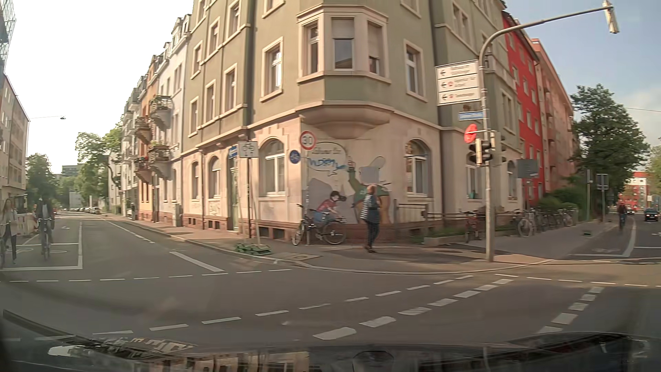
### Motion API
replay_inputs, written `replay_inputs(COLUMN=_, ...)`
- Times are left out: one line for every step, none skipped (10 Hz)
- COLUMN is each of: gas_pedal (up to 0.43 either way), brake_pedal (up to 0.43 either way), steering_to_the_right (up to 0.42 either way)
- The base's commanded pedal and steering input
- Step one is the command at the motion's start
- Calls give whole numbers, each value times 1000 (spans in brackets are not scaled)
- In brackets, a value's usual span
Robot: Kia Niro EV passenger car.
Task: Follow the waypoints while adhering to traffic rules and regulations
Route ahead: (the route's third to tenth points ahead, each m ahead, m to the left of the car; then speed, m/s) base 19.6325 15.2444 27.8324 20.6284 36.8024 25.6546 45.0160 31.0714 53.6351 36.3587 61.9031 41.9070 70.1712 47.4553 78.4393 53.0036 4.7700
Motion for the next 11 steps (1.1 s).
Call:
replay_inputs(gas_pedal=358, brake_pedal=0, steering_to_the_right=-564)
replay_inputs(gas_pedal=319, brake_pedal=0, steering_to_the_right=-505)
replay_inputs(gas_pedal=311, brake_pedal=0, steering_to_the_right=-462)
replay_inputs(gas_pedal=311, brake_pedal=0, steering_to_the_right=-391)
replay_inputs(gas_pedal=299, brake_pedal=0, steering_to_the_right=-323)
replay_inputs(gas_pedal=287, brake_pedal=0, steering_to_the_right=-273)
replay_inputs(gas_pedal=240, brake_pedal=0, steering_to_the_right=-207)
replay_inputs(gas_pedal=197, brake_pedal=0, steering_to_the_right=-171)
replay_inputs(gas_pedal=169, brake_pedal=0, steering_to_the_right=-138)
replay_inputs(gas_pedal=138, brake_pedal=0, steering_to_the_right=-130)
replay_inputs(gas_pedal=118, brake_pedal=0, steering_to_the_right=-124)
